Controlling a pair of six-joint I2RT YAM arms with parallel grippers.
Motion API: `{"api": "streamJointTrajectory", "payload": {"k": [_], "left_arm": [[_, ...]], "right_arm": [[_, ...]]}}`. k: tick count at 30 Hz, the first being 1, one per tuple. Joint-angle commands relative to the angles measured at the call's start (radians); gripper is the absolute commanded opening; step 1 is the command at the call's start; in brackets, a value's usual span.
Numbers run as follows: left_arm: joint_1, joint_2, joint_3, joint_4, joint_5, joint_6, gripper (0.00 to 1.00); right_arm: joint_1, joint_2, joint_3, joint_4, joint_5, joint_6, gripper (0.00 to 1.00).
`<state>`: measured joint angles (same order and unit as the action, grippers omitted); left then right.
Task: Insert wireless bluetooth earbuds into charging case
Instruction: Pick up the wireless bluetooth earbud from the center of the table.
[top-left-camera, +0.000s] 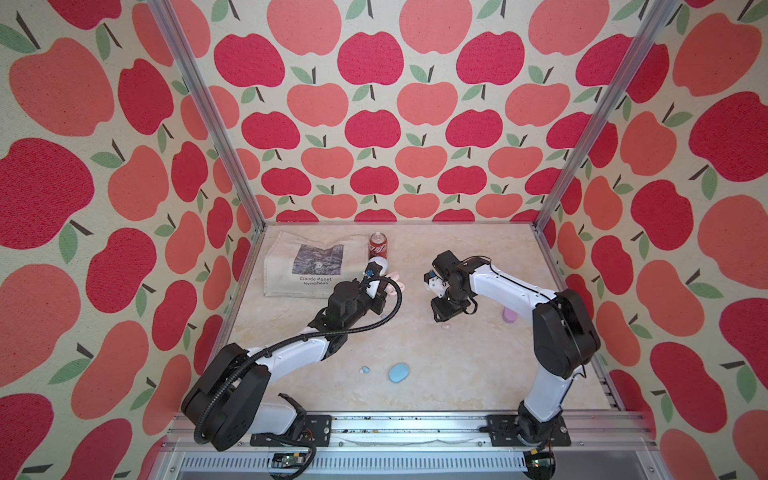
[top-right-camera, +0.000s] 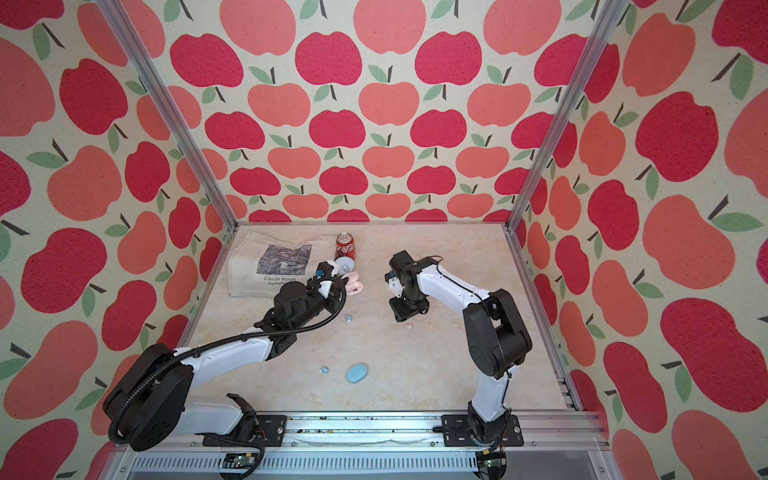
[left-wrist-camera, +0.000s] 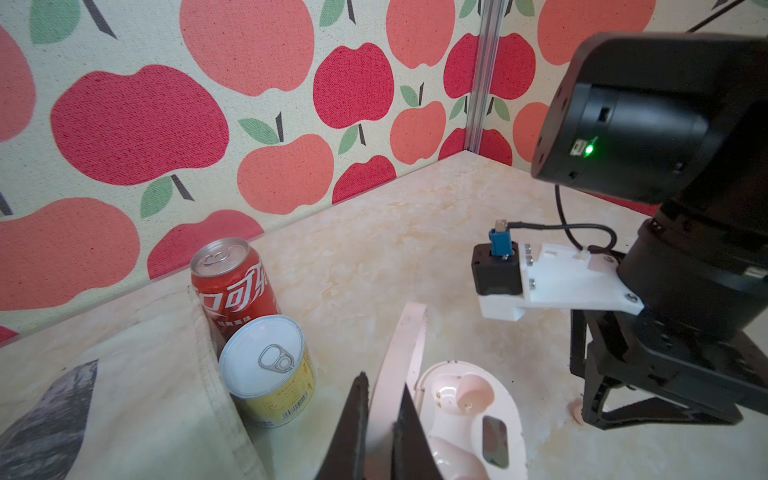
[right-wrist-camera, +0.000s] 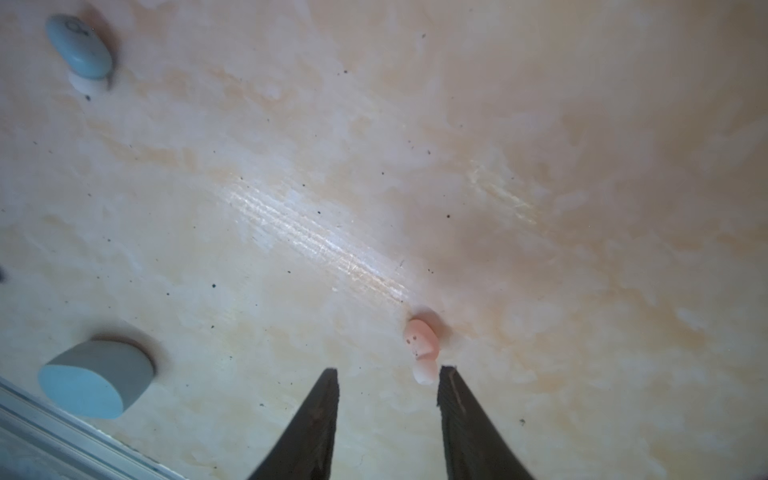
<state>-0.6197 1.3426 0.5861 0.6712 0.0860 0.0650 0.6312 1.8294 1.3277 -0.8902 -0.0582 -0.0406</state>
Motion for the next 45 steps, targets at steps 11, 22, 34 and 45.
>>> {"api": "streamJointTrajectory", "payload": {"k": [11,22,34,45], "left_arm": [[-0.003,-0.036,-0.017,0.004,0.007,-0.035,0.00],[-0.003,-0.042,-0.017,0.000,0.002,-0.033,0.00],[-0.003,-0.044,-0.016,-0.004,0.010,-0.028,0.00],[0.003,0.064,0.014,0.132,0.206,-0.008,0.00]], "right_arm": [[0.025,0.086,0.015,-0.016,0.120,-0.384,0.42],[0.042,0.136,-0.008,-0.020,0.122,-0.336,0.35],[0.033,0.113,0.026,-0.034,0.092,-0.257,0.15],[-0.122,-0.193,0.096,0.026,-0.440,-0.047,0.15]]}}
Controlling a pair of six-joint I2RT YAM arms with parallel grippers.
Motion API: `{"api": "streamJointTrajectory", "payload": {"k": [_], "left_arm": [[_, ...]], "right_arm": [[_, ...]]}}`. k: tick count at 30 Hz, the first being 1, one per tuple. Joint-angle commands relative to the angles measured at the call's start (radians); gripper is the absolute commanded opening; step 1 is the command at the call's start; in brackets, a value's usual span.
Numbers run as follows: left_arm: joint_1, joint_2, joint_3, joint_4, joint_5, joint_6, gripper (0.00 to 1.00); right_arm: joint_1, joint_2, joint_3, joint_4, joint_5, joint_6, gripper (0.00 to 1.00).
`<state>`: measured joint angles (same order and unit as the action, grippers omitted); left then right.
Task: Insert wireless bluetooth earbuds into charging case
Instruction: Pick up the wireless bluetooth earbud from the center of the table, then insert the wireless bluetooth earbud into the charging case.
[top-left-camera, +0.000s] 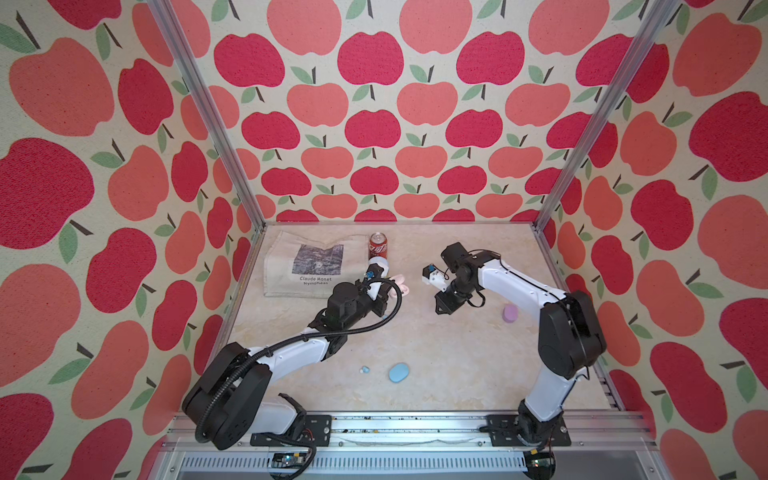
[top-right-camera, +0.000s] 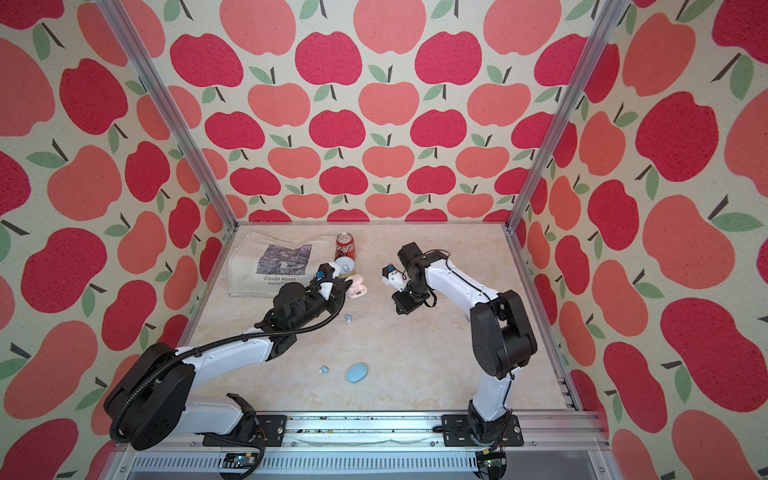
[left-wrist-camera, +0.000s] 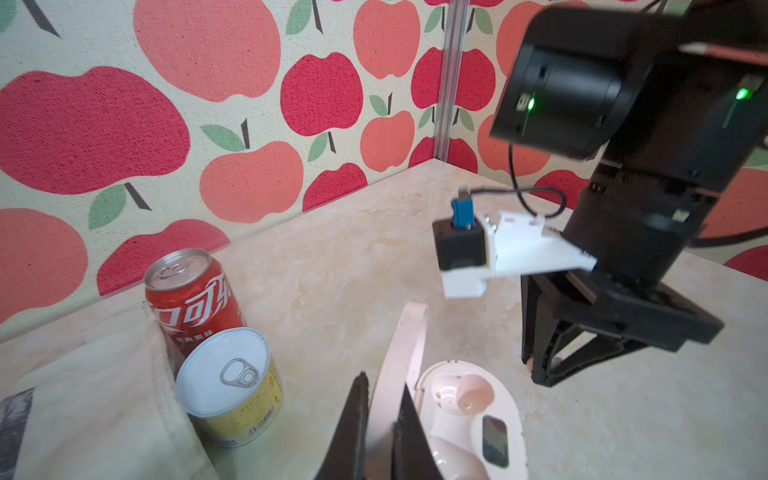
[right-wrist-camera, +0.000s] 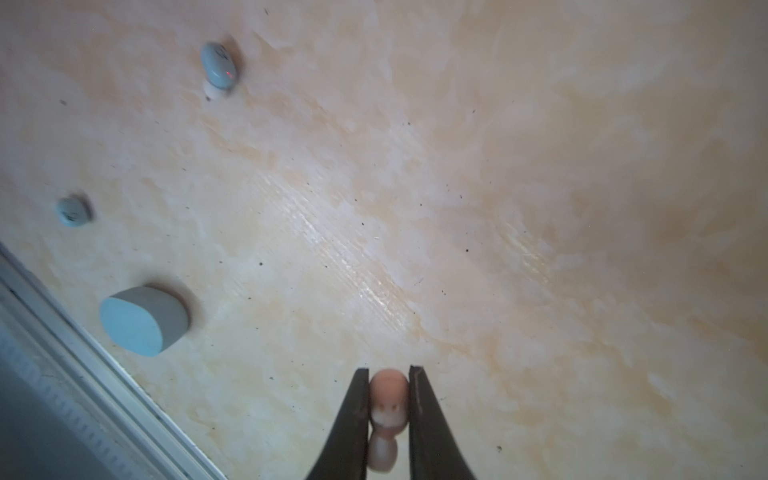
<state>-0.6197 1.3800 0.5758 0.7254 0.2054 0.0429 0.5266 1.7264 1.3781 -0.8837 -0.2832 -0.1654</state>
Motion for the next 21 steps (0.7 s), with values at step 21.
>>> {"api": "streamJointTrajectory", "payload": {"k": [21], "left_arm": [[-0.013,0.146,0.153,0.186,0.265,-0.041,0.00]], "right_arm": [[-0.024,-0.198,0.055,0.290,-0.488,0.370,0.17]]}}
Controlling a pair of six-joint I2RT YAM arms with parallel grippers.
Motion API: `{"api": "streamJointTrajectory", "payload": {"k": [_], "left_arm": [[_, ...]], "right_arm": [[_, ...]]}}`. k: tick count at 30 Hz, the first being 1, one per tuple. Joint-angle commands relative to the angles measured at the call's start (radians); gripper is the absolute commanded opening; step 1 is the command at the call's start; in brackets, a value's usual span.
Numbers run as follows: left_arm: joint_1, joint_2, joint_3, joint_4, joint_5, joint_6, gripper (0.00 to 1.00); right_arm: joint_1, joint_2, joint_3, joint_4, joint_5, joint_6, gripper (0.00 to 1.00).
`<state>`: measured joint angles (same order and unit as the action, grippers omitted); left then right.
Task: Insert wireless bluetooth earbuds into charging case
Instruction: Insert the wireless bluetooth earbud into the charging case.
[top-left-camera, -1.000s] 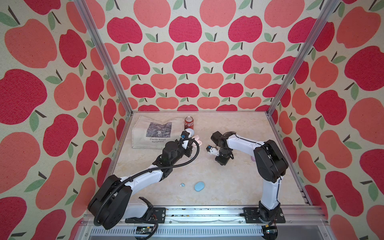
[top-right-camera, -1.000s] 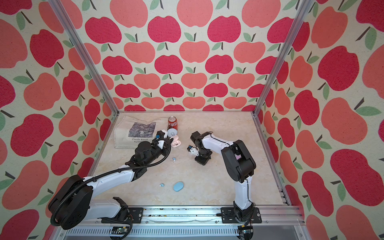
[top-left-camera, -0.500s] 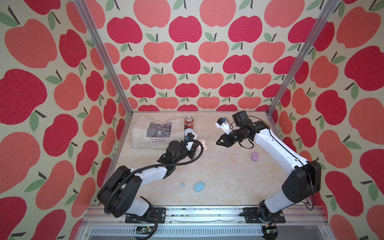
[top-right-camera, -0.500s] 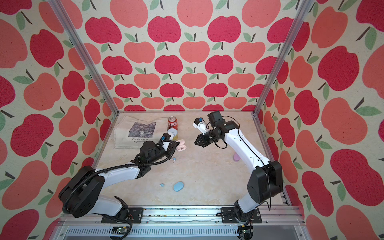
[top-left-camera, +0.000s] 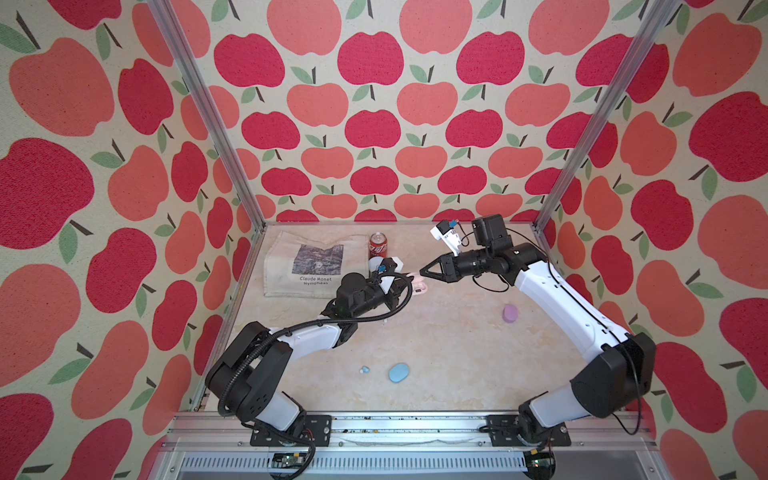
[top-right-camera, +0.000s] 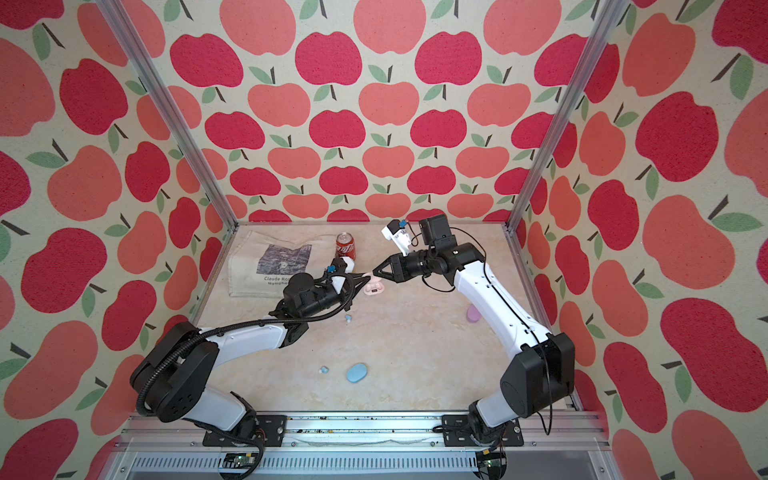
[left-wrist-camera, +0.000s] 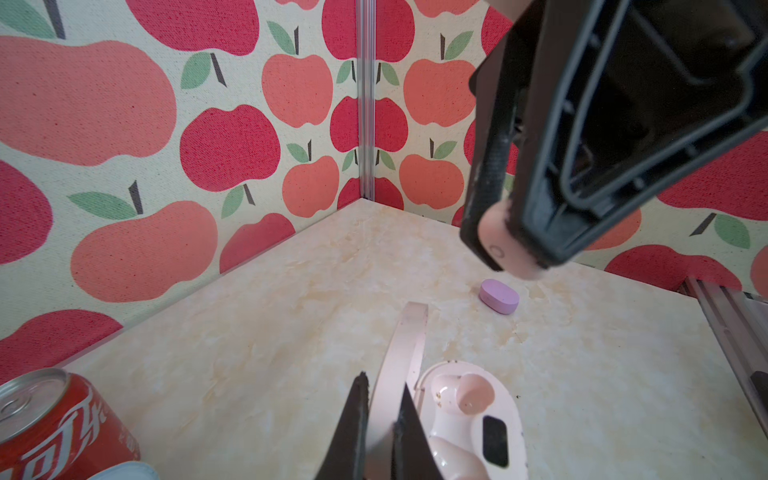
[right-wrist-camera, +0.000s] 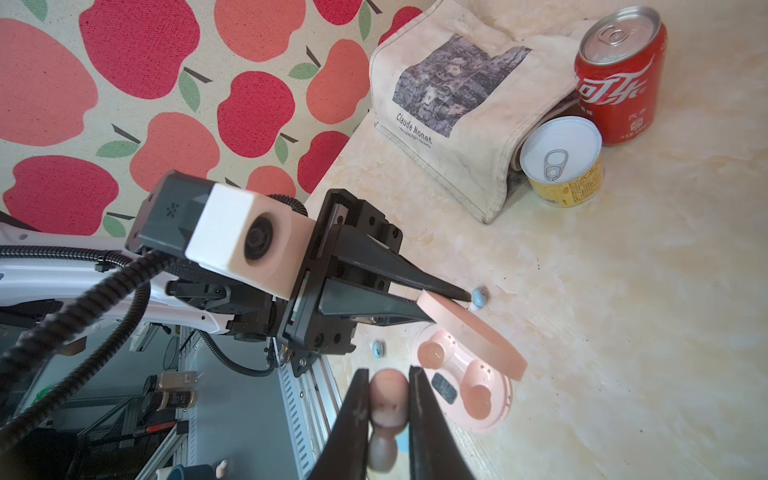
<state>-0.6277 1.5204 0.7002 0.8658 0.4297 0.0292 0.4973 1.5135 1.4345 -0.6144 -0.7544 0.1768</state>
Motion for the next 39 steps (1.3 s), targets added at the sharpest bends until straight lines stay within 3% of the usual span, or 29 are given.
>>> {"api": "streamJointTrajectory", "payload": {"k": [1,26,39], "left_arm": [[-0.007,0.006,0.031,0.047,0.039,-0.029,0.00],[-0.014,-0.022,0.058,0.045,0.003,-0.051,0.00],[-0.015,-0.027,0.061,0.039,0.009,-0.053,0.00]], "right_arm": [[0.007,0.017,-0.003,0.021,-0.013,0.032,0.17],[0.040,0.066,-0.013,-0.022,0.132,-0.042,0.22],[0.042,0.068,0.002,-0.041,0.245,-0.072,0.33]]}}
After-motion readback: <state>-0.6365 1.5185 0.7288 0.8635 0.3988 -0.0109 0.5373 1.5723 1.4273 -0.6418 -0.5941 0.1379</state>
